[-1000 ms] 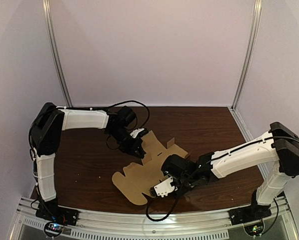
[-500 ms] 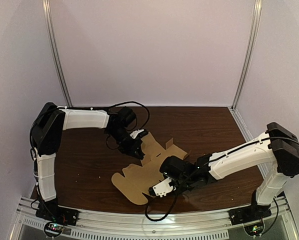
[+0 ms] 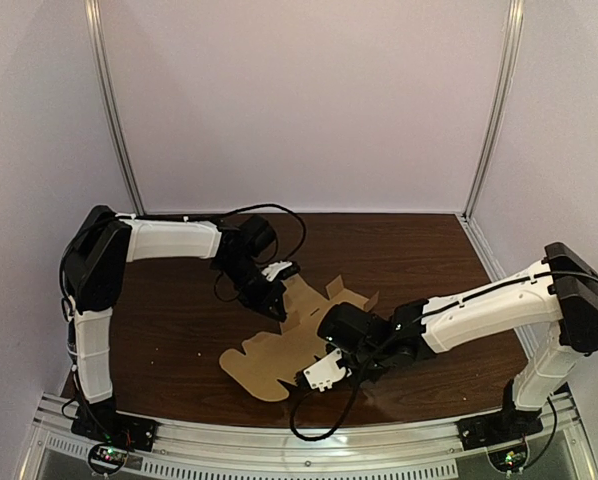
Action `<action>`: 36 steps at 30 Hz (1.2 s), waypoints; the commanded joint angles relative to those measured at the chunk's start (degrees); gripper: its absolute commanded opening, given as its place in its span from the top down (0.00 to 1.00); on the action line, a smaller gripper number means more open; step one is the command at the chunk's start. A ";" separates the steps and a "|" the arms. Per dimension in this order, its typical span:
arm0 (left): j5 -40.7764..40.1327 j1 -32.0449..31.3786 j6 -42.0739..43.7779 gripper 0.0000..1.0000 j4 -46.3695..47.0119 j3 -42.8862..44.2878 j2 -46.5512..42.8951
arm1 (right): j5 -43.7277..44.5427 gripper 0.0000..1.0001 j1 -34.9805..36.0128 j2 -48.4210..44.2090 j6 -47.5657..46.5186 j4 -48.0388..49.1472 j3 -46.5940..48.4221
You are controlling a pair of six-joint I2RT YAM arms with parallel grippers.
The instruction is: Fold the paper box
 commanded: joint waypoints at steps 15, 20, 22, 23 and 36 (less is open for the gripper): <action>-0.46 -2.07 3.76 1.00 -1.82 0.77 0.30 | -4.48 0.87 -0.33 3.52 -1.50 -8.66 7.65; -1.43 -2.92 4.97 1.00 -1.98 0.53 0.44 | -5.32 0.87 -1.20 3.97 -2.34 -11.31 10.52; -1.80 -3.33 5.42 1.00 -2.04 0.50 0.47 | -6.42 0.87 -1.64 4.29 -2.76 -13.54 12.10; -1.95 -3.52 5.60 1.00 -2.02 0.51 0.59 | -7.27 0.87 -1.84 4.56 -2.86 -14.67 12.89; -1.84 -5.39 7.18 1.00 -2.25 0.69 0.35 | -12.82 0.90 -3.37 11.22 -3.43 -25.08 21.44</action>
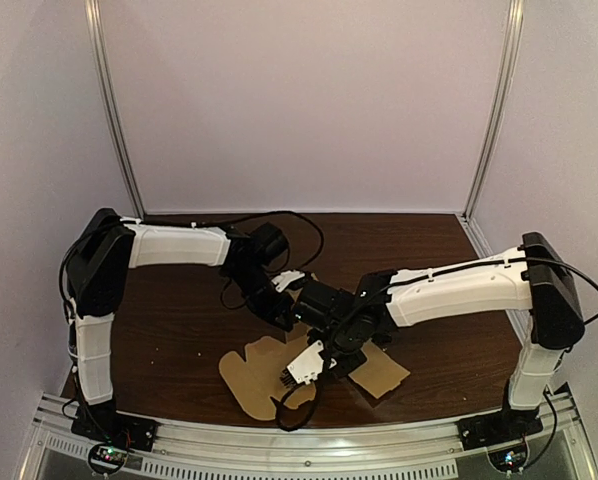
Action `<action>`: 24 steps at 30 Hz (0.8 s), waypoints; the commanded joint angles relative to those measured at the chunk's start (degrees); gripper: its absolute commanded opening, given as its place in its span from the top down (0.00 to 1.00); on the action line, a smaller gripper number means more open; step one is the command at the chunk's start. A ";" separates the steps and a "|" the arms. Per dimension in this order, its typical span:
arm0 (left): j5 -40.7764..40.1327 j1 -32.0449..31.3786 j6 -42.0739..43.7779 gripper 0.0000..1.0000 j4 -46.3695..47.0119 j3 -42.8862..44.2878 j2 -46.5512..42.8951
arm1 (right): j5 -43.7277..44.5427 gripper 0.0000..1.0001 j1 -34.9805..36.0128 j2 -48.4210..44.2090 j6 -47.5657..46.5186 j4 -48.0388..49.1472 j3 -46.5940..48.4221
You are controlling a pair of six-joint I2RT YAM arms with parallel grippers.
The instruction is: Fold the paper box
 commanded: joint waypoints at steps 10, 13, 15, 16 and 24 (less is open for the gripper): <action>-1.06 -1.06 1.50 0.74 -1.96 1.07 -3.01 | -3.72 0.93 -1.42 5.90 -0.24 -8.14 5.45; -2.37 -1.11 0.97 0.63 -1.88 0.28 -6.83 | -4.10 0.94 -1.43 6.45 -0.08 -9.26 6.51; -5.01 -1.08 -0.63 0.60 -1.61 -1.29 -11.00 | -4.29 0.94 -1.44 6.61 0.06 -9.61 6.74; -6.21 -1.09 -2.12 0.60 -1.05 -2.82 -12.31 | -4.37 0.94 -1.51 6.64 0.21 -9.69 6.73; -6.57 -1.13 -18.63 0.93 15.71 -26.18 -26.48 | -5.04 0.95 -1.63 7.33 1.46 -10.72 6.90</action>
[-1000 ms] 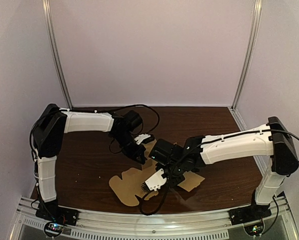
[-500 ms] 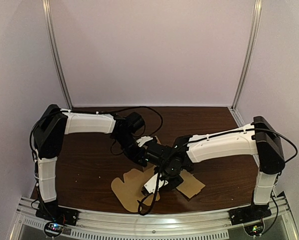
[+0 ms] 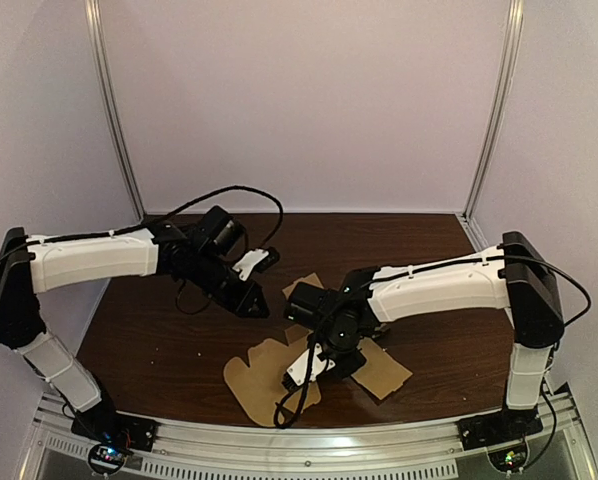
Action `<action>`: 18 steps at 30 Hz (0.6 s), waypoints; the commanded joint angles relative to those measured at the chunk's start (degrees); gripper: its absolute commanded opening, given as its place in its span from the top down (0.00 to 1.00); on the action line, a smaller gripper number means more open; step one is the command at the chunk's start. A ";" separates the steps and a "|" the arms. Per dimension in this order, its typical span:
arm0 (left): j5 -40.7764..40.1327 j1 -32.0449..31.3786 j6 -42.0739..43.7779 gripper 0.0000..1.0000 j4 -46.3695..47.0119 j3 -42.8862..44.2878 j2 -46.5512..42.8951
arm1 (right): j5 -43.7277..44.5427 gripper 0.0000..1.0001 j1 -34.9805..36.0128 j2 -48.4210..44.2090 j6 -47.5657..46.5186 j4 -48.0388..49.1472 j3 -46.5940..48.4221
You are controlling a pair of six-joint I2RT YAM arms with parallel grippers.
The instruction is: Fold the paper box
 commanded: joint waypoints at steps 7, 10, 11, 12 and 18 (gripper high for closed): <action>6.08 -1.44 -13.36 1.00 20.19 -19.36 2.09 | -1.13 0.94 -0.38 2.18 1.58 -2.69 2.38; 6.11 -1.45 -13.85 1.00 22.47 -20.11 4.59 | -1.22 0.94 -0.43 2.34 1.49 -3.32 2.69; 6.09 -1.45 -13.96 1.00 22.99 -20.17 5.56 | -1.33 0.94 -0.51 2.53 1.45 -3.70 3.15; 6.01 -1.46 -14.00 1.00 23.36 -20.22 6.47 | -1.41 0.94 -0.46 2.81 1.30 -4.14 3.72; 4.13 -1.46 -11.58 1.00 21.90 -18.92 11.67 | -2.72 0.89 -1.42 5.63 0.53 -6.85 8.32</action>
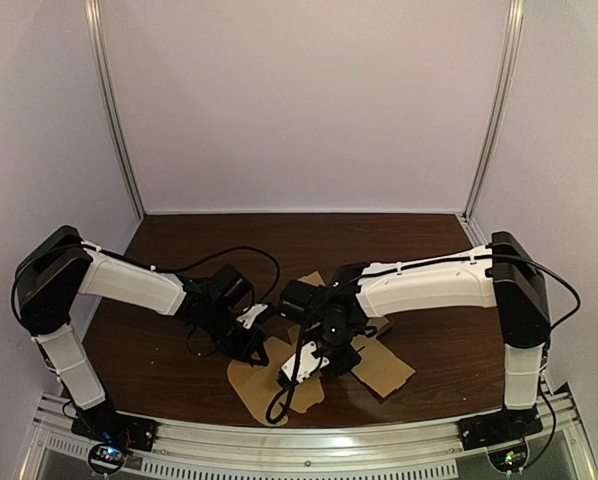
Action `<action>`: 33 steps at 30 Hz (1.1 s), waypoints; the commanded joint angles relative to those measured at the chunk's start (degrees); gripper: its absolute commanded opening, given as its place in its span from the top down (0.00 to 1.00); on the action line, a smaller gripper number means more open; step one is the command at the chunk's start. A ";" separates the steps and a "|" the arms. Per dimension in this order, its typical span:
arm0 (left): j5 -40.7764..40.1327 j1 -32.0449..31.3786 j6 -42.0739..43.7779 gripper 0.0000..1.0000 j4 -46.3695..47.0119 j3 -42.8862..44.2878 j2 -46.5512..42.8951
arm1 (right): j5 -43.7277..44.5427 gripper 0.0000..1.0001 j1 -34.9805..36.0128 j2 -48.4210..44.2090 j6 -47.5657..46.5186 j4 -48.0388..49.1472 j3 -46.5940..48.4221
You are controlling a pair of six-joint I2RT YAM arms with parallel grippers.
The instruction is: Fold the paper box
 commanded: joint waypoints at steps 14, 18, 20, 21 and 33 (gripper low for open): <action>-3.12 -0.30 4.88 1.00 -1.40 2.90 7.07 | -3.96 0.84 -5.28 8.02 -4.21 -14.20 14.12; -2.45 -0.30 5.34 1.00 -2.22 4.53 4.68 | -5.21 0.83 -5.35 6.98 -3.00 -13.67 13.02; -2.44 -0.30 5.88 1.00 -3.73 6.19 4.58 | -6.22 0.81 -5.59 5.83 -1.70 -13.51 12.82; -2.51 -0.30 6.15 1.00 -4.47 6.89 4.64 | -6.89 0.80 -5.82 4.88 -1.03 -13.69 12.83; -1.17 -0.43 6.48 1.00 -5.67 12.12 -0.39 | -1.40 0.55 -11.84 -15.48 5.70 6.23 -11.65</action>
